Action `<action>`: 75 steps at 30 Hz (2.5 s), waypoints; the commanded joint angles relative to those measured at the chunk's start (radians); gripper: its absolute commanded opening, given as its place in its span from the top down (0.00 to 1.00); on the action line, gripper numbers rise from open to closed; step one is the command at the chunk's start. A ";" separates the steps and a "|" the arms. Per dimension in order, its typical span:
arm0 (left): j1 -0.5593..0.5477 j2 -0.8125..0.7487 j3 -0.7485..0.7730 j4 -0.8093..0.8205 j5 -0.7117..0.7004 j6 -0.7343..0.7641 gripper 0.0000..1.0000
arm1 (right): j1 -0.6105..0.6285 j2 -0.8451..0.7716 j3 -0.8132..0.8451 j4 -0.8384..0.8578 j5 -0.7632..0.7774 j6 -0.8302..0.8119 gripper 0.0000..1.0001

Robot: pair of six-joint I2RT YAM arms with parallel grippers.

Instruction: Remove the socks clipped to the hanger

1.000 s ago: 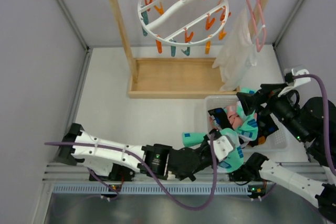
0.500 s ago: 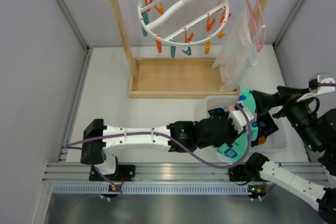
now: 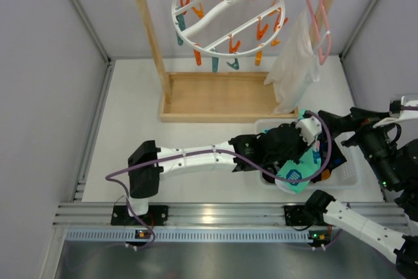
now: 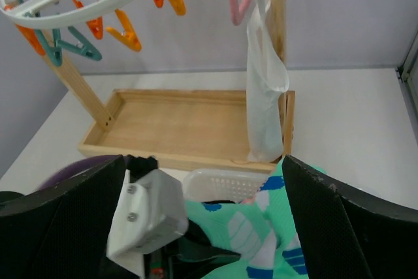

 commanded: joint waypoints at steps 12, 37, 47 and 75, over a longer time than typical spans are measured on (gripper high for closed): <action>0.046 0.302 0.141 0.033 0.127 0.031 1.00 | -0.003 -0.019 -0.087 0.054 -0.083 0.012 0.01; 0.198 0.285 0.275 -0.143 0.566 0.315 1.00 | -0.002 -0.043 -0.092 0.048 -0.093 0.013 0.01; 0.232 0.322 0.400 -0.265 0.678 0.407 1.00 | -0.002 -0.062 -0.058 0.039 -0.081 0.013 0.00; 0.148 0.482 0.187 -0.145 0.610 0.160 1.00 | -0.002 -0.089 -0.121 0.047 -0.090 0.024 0.01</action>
